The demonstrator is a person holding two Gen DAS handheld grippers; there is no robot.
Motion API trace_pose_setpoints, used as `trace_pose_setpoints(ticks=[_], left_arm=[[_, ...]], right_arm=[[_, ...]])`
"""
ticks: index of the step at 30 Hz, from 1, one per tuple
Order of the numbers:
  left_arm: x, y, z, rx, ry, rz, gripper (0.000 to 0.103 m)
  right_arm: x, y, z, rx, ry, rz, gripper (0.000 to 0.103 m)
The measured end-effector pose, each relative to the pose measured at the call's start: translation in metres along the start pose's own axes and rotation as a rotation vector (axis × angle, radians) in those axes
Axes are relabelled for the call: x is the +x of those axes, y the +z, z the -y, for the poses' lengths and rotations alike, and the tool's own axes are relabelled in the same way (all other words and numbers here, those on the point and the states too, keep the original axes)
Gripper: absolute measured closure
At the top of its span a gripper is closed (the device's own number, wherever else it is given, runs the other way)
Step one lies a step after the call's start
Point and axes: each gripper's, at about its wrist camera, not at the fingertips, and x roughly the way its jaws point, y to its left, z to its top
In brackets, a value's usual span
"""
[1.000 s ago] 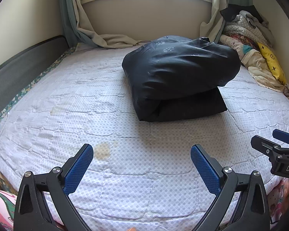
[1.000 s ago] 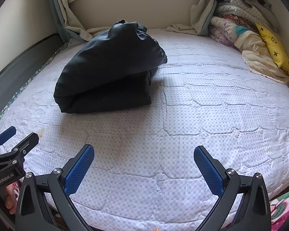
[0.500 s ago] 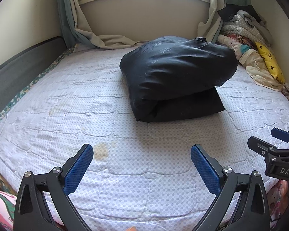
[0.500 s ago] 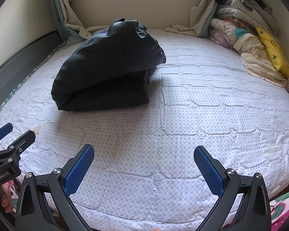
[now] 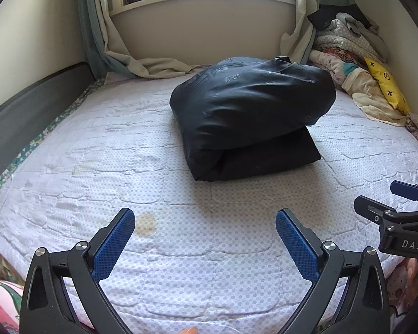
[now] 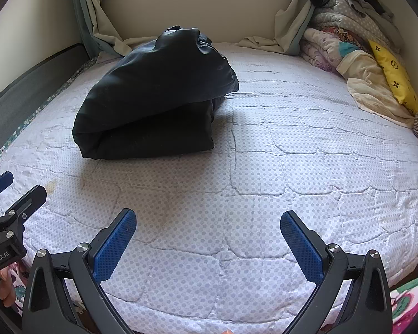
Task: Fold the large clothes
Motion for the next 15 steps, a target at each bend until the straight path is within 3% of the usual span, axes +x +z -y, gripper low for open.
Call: trace_pose_setpoints(ticks=[15], left_arm=[[0.0034,-0.0014,-0.0066,-0.026,-0.025,-0.027,0.0]], right_arm=[[0.0005,-0.0014,-0.0009,0.006,0.0,-0.009,0.0]])
